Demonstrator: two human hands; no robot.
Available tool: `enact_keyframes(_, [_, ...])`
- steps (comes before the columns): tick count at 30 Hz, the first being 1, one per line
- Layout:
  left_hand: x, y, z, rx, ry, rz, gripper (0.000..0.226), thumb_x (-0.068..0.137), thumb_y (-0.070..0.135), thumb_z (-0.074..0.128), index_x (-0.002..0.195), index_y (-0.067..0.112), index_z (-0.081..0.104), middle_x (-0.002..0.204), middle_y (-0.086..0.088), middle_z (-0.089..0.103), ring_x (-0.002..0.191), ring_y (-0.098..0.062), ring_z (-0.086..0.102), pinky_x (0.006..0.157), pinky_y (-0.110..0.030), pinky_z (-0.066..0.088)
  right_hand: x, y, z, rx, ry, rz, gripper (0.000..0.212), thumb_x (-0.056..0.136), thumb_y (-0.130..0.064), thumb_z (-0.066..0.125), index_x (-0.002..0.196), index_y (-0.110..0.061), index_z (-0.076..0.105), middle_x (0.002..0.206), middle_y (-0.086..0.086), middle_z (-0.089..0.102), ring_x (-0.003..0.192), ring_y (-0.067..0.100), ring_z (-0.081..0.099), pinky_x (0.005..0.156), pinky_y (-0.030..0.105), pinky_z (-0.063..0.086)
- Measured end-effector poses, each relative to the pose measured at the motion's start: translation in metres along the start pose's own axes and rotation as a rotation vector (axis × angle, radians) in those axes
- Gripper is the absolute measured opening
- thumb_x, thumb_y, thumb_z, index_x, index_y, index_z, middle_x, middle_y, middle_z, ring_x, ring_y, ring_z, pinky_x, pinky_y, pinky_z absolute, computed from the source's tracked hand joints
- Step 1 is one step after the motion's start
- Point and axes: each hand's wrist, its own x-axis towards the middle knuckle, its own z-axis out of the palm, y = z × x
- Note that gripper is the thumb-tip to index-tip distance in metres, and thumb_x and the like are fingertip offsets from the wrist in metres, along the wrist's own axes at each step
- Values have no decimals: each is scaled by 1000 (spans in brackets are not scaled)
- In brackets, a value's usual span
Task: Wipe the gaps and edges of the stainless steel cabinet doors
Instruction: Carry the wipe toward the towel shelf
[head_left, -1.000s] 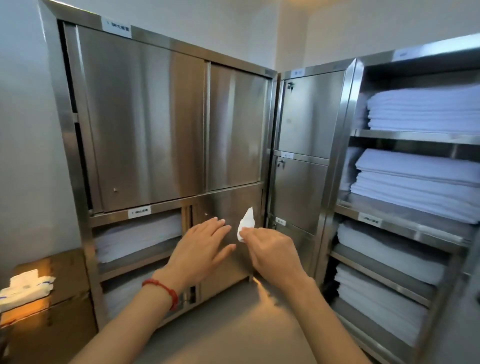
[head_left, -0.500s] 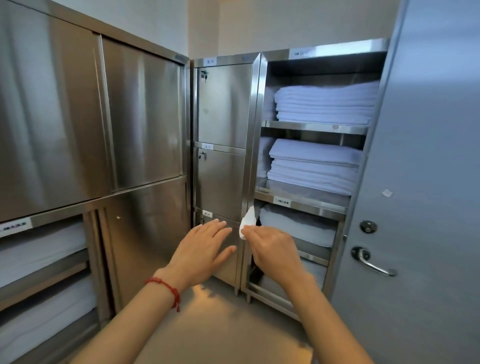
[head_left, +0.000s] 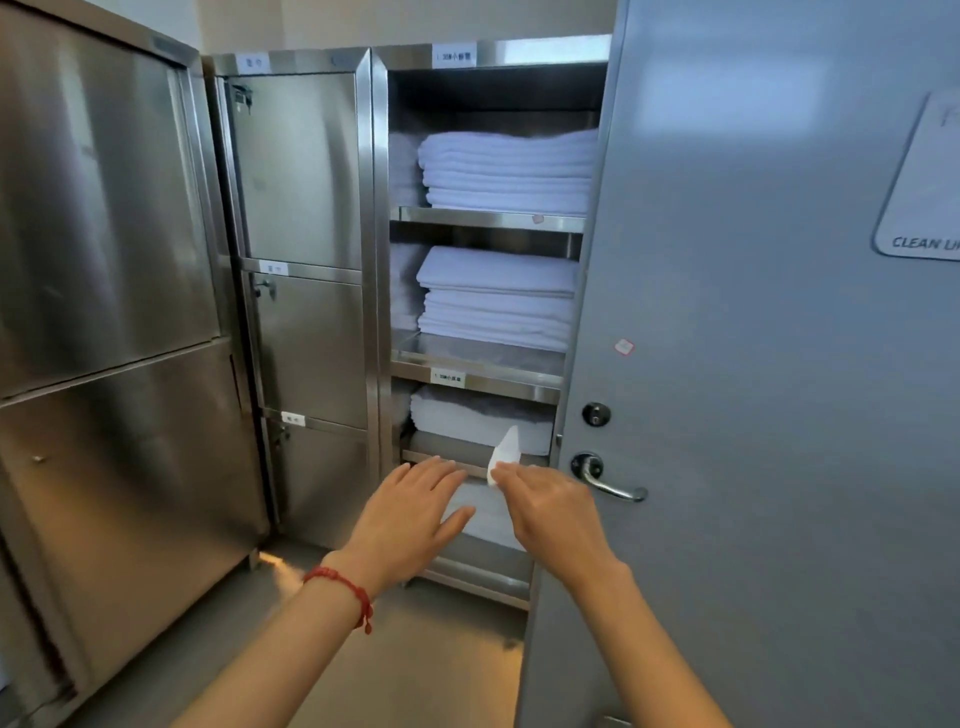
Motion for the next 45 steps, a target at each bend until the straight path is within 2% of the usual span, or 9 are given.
enact_keyframes(16, [107, 66, 113, -216, -36, 413, 53, 99, 45, 31, 145, 19, 32, 151, 1, 32, 141, -12, 23, 115, -29, 10, -80, 74, 18, -283, -132, 336, 45, 40, -1, 90, 81, -12, 76, 83, 0, 74, 67, 17, 71, 52, 23, 53])
enact_keyframes(23, [128, 102, 149, -300, -29, 558, 46, 95, 35, 51, 133, 11, 51, 140, -6, 49, 133, -21, 40, 112, -38, 23, -121, 92, 15, -360, -184, 446, 42, 44, 6, 81, 82, -10, 77, 86, 3, 75, 70, 16, 72, 58, 25, 58])
enact_keyframes(27, [137, 125, 163, -296, 68, 639, 43, 64, 26, 86, 99, 6, 72, 101, -10, 71, 96, -26, 68, 80, -47, 54, -141, 108, 11, -392, -203, 487, 36, 49, 2, 69, 81, -12, 77, 85, 1, 75, 72, 13, 72, 64, 23, 55])
enact_keyframes(30, [142, 142, 179, -300, 109, 651, 45, 58, 25, 89, 95, 6, 73, 97, -11, 72, 90, -25, 70, 75, -48, 55, -161, 122, 14, -384, -218, 517, 43, 44, 7, 80, 83, -10, 77, 87, 3, 75, 75, 15, 72, 66, 25, 56])
enact_keyframes(34, [150, 162, 204, -291, 65, 645, 45, 56, 26, 90, 92, 5, 74, 95, -10, 72, 88, -24, 70, 72, -45, 56, -187, 144, 23, -352, -221, 528, 35, 52, 5, 69, 82, -9, 77, 86, 5, 75, 73, 16, 72, 64, 26, 56])
enact_keyframes(38, [158, 178, 236, -290, -22, 637, 43, 70, 26, 82, 105, 4, 70, 107, -14, 69, 101, -28, 66, 86, -47, 51, -211, 167, 32, -292, -268, 572, 45, 41, 9, 82, 83, -7, 77, 84, 5, 75, 72, 16, 72, 62, 27, 57])
enact_keyframes(40, [162, 184, 252, -289, -122, 599, 46, 91, 33, 58, 128, 7, 55, 133, -12, 54, 127, -25, 48, 109, -41, 32, -223, 176, 36, -265, -293, 582, 46, 40, 8, 83, 83, -7, 77, 84, 5, 75, 72, 16, 72, 62, 27, 58])
enact_keyframes(42, [163, 189, 270, -278, -164, 577, 49, 97, 37, 44, 138, 11, 44, 143, -8, 43, 136, -21, 34, 114, -36, 18, -235, 184, 42, -241, -315, 584, 47, 40, 9, 83, 84, -7, 77, 85, 6, 75, 73, 17, 72, 62, 27, 58])
enact_keyframes(45, [166, 200, 283, -272, -138, 582, 42, 84, 27, 69, 117, 2, 63, 119, -16, 63, 114, -31, 58, 100, -47, 40, -253, 194, 50, -215, -343, 609, 48, 39, 9, 82, 84, -6, 77, 85, 6, 75, 72, 17, 72, 63, 27, 59])
